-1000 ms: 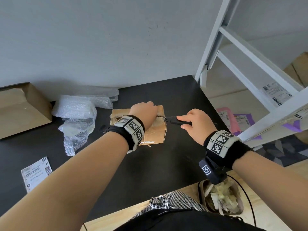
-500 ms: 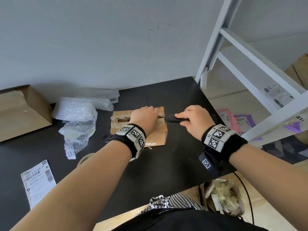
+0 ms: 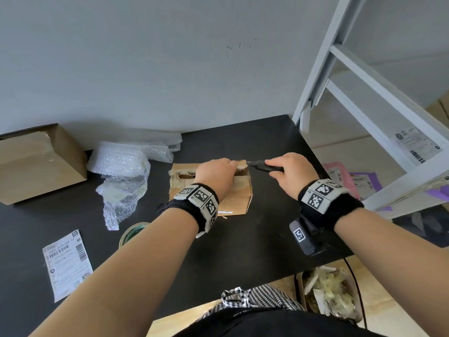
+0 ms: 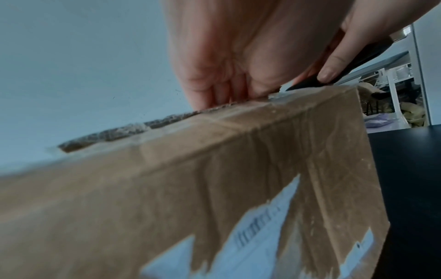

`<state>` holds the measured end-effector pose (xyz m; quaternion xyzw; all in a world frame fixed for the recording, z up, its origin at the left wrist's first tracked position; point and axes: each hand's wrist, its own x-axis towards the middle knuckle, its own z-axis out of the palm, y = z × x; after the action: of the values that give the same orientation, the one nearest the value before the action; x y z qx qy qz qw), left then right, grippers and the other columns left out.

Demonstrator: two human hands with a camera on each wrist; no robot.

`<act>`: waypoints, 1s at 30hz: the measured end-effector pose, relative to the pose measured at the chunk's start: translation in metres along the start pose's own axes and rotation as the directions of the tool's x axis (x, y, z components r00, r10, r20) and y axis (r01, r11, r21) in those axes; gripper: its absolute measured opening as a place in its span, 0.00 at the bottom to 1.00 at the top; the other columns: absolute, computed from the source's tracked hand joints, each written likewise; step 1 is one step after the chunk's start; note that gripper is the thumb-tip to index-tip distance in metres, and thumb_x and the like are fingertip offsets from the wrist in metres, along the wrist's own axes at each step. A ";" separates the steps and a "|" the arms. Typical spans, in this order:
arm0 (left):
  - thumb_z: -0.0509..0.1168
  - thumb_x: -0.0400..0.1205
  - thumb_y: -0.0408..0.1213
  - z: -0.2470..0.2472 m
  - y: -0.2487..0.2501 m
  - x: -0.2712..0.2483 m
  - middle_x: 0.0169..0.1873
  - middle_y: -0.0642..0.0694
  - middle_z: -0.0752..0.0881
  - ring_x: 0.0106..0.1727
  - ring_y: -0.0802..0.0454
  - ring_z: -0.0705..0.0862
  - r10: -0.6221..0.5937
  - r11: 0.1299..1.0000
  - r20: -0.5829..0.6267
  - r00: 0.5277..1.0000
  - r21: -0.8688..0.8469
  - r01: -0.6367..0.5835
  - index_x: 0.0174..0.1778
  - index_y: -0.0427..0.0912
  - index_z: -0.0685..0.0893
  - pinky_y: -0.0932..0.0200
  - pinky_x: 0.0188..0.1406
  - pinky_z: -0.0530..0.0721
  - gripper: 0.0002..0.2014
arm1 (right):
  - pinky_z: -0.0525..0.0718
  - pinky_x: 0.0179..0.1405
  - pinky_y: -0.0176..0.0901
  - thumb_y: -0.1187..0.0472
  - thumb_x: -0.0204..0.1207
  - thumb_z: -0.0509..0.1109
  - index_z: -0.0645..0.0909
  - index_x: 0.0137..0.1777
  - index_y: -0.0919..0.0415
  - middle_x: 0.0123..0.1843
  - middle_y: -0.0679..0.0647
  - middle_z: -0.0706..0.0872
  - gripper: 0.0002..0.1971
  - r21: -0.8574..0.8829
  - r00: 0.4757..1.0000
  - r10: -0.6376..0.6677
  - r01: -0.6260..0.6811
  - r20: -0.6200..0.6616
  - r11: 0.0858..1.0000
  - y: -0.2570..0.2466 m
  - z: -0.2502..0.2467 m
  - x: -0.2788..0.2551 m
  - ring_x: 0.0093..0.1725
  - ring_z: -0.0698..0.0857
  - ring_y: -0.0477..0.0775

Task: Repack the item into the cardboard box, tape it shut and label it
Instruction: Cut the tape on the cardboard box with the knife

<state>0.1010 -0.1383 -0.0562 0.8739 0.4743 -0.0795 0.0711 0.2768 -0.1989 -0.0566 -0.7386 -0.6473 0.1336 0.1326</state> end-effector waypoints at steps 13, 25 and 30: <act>0.52 0.85 0.29 0.023 -0.014 -0.008 0.81 0.47 0.62 0.81 0.49 0.59 -0.048 0.971 -0.152 0.987 -0.237 0.010 0.80 0.47 0.61 0.53 0.82 0.53 0.26 | 0.86 0.52 0.58 0.65 0.77 0.64 0.79 0.61 0.63 0.48 0.62 0.87 0.13 0.334 0.938 0.266 -0.329 0.220 0.883 0.007 0.025 0.020 0.46 0.88 0.62; 0.57 0.82 0.58 0.036 -0.038 -0.049 0.81 0.38 0.52 0.79 0.35 0.60 -0.571 0.724 -0.017 0.821 -0.481 0.494 0.81 0.45 0.55 0.42 0.74 0.66 0.36 | 0.76 0.56 0.44 0.73 0.72 0.60 0.74 0.72 0.57 0.66 0.63 0.80 0.27 0.325 0.906 0.254 -0.366 0.339 0.872 0.012 0.070 0.045 0.63 0.79 0.65; 0.60 0.81 0.57 0.039 -0.032 -0.048 0.77 0.40 0.62 0.70 0.38 0.73 -0.610 0.692 -0.020 0.792 -0.501 0.520 0.80 0.45 0.56 0.45 0.62 0.76 0.36 | 0.73 0.64 0.45 0.70 0.75 0.62 0.72 0.73 0.58 0.67 0.60 0.80 0.25 0.312 0.892 0.300 -0.407 0.339 0.858 0.018 0.073 0.046 0.68 0.77 0.63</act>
<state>0.0454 -0.1684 -0.0857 0.6433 0.7296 0.1013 0.2087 0.2723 -0.1541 -0.1319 -0.7803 -0.4734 0.3793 0.1520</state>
